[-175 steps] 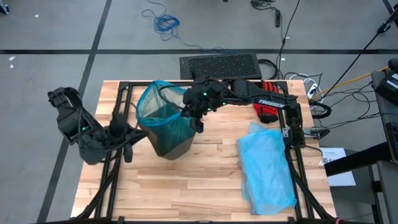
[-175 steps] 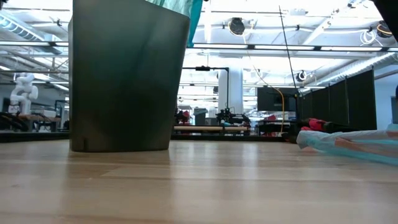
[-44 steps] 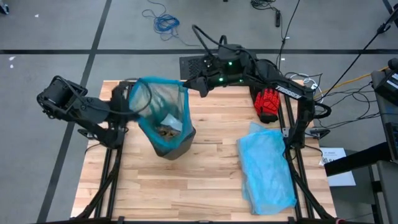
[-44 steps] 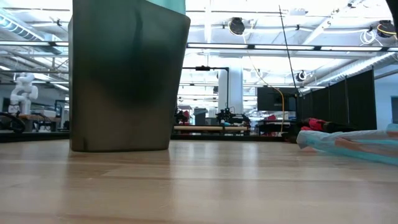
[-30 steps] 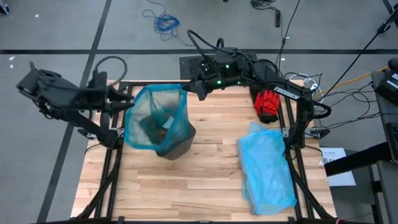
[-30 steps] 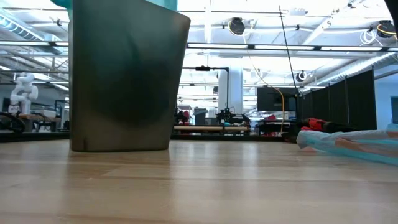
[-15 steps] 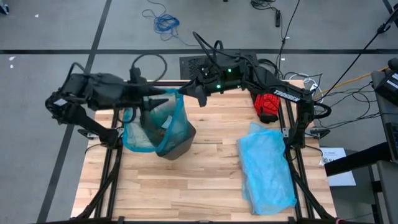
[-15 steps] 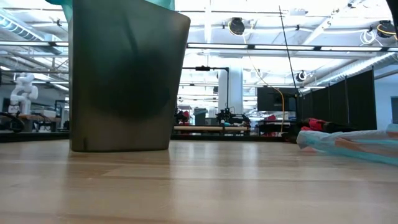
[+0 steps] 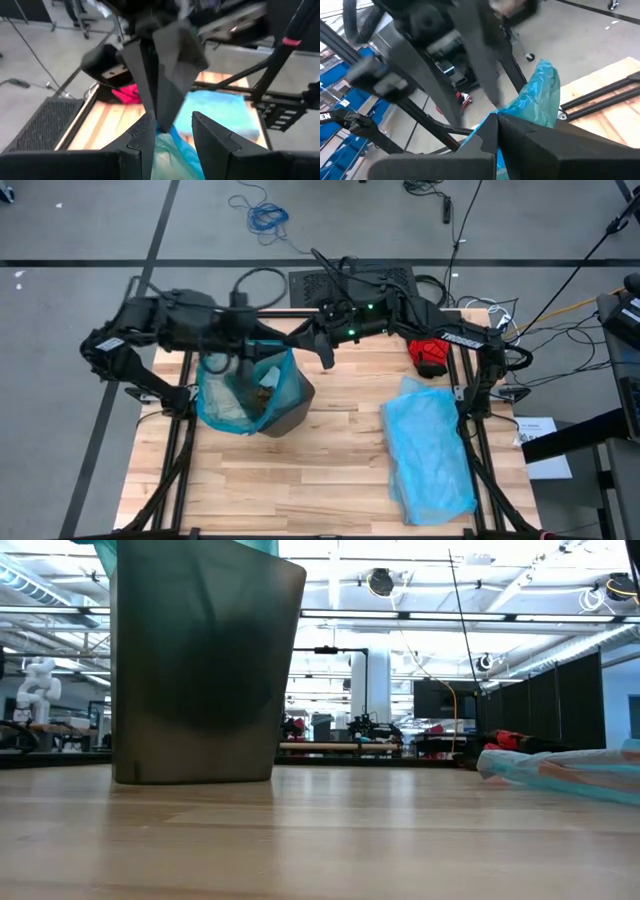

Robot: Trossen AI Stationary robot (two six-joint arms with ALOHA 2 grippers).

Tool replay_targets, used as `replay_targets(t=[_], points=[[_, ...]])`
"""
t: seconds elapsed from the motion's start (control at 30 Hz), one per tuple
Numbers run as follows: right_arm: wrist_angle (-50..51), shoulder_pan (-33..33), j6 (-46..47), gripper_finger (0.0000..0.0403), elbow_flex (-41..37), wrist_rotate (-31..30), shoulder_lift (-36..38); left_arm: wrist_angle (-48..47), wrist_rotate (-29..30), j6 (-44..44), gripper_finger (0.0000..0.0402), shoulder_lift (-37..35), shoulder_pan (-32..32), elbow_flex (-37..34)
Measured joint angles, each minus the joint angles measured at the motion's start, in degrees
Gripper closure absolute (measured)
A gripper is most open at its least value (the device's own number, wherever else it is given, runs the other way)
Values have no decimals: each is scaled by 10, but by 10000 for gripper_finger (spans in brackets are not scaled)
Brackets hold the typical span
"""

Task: Place trash/remove bag and relplace
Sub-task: Close the blue trash bag in the trash bin

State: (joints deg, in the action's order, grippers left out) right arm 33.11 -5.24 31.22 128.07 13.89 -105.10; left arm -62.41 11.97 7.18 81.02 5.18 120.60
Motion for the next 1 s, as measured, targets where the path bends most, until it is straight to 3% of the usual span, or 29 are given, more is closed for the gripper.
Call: replay_targets(t=[0.67, 0.8, 1.0], points=[[-26, 9, -7, 403, 0, 15, 0, -38, 0, -1, 280, 4, -4, 0], [-25, 9, -8, 403, 0, 15, 0, -24, 0, -2, 309, 4, -8, 0], [-26, 7, -19, 403, 0, 11, 0, -22, 0, -20, 393, 4, -15, -1]])
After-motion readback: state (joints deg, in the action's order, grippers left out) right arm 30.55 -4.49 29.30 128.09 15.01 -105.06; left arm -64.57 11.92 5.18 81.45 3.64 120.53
